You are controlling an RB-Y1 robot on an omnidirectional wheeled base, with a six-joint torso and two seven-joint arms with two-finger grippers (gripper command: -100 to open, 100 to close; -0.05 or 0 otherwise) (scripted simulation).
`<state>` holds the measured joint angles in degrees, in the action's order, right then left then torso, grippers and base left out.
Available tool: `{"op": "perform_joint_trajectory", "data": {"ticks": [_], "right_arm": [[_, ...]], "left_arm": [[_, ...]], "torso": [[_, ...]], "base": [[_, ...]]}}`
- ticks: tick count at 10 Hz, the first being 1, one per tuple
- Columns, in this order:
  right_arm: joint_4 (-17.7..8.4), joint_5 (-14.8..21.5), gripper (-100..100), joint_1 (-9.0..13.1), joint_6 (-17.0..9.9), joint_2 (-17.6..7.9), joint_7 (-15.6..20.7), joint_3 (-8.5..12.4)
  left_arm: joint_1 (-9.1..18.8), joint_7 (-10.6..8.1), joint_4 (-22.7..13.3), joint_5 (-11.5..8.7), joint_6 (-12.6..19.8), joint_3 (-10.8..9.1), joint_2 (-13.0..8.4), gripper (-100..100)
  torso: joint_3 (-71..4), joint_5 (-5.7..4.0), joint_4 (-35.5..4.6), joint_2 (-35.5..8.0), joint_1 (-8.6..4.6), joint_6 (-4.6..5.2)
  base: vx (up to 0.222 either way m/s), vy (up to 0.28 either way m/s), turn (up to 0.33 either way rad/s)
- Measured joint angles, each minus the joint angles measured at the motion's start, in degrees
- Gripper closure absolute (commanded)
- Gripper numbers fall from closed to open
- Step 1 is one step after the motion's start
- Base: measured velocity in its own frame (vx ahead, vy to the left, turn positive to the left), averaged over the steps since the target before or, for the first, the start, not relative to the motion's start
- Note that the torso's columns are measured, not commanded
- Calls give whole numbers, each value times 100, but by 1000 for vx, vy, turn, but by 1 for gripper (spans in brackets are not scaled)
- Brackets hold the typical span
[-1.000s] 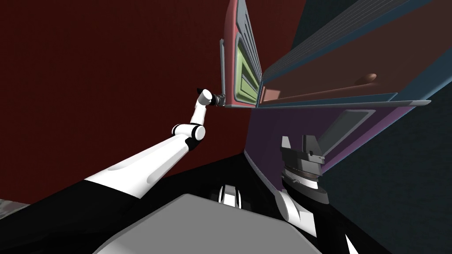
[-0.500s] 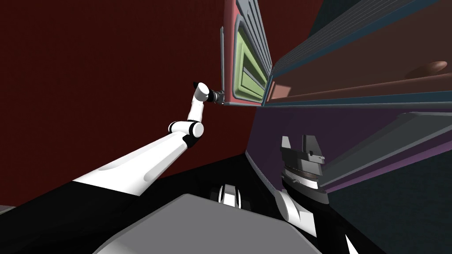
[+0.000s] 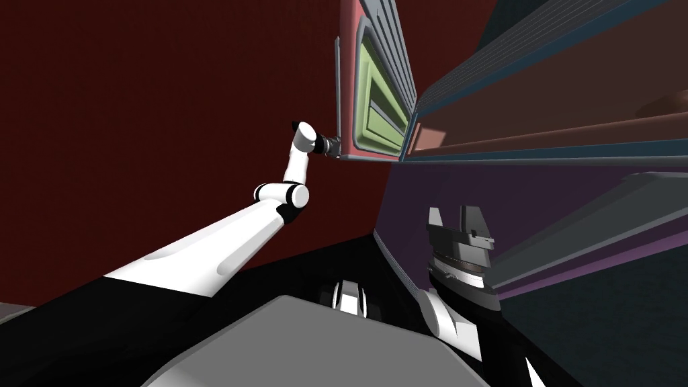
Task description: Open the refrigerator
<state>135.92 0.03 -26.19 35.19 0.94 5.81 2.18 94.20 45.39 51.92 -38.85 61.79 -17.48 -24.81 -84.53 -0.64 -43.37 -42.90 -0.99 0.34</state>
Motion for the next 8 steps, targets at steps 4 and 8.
{"op": "perform_joint_trajectory", "data": {"ticks": [4, 8], "right_arm": [[0, 0, 0, 0, 0, 0, 0, 0], [0, 0, 0, 0, 0, 0, 0, 0]], "left_arm": [[234, 149, -418, -56, -32, -12, -72, -100], [180, 3, -254, 26, 35, 23, -19, -100]], "torso": [[-3, -12, -16, -7, -23, 0], [-9, -13, -14, 2, -22, 5]], "base": [[6, -6, 9], [0, -2, -1]]}}
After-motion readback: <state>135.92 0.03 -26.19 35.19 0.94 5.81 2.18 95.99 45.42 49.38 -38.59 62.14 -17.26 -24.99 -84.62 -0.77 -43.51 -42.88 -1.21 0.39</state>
